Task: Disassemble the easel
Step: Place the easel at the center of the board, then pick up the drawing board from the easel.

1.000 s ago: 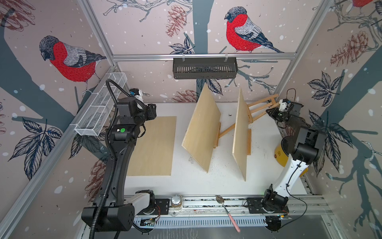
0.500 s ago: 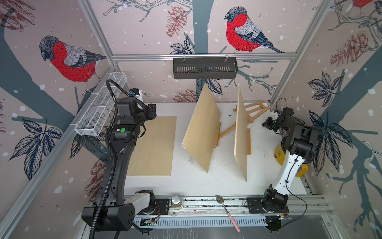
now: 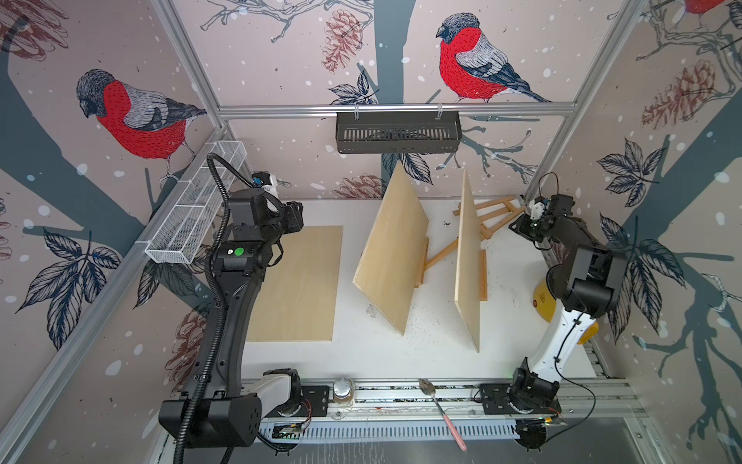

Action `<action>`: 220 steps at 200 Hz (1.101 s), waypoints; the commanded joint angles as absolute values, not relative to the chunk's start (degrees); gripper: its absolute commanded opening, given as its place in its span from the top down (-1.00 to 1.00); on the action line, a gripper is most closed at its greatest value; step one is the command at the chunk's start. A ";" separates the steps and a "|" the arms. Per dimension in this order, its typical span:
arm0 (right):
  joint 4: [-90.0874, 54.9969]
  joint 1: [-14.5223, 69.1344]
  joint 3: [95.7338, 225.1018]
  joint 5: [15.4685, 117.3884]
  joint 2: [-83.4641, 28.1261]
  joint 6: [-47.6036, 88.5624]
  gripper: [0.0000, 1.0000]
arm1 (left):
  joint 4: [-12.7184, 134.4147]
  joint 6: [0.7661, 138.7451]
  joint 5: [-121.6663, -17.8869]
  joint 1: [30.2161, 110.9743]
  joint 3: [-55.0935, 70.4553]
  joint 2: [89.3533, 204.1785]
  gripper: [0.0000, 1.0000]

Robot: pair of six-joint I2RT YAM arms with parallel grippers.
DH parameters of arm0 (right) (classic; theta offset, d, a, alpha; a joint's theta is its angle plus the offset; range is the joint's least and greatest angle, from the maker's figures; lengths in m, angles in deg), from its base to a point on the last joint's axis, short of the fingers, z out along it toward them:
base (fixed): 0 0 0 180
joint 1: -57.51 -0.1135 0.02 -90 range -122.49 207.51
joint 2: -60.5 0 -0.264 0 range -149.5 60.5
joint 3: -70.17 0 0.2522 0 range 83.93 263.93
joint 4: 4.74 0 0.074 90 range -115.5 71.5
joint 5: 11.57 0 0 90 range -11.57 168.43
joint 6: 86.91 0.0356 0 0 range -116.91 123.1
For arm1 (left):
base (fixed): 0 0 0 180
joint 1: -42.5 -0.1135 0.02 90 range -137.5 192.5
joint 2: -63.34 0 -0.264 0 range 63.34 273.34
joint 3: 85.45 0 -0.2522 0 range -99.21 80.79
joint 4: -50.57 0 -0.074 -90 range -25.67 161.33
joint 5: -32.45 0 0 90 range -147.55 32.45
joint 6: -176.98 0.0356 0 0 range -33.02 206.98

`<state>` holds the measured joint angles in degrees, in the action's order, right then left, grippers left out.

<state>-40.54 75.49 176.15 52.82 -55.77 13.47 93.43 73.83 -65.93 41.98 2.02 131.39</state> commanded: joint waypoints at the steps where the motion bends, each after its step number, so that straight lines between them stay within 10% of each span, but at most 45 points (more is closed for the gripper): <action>1: -36.45 74.44 174.84 59.22 -50.27 13.79 0.23 | 93.92 74.58 -66.74 42.15 1.69 131.45 0.09; 220: -29.04 54.47 149.41 78.34 -11.52 7.23 -0.11 | 114.59 71.34 -76.41 64.21 -29.21 154.04 0.40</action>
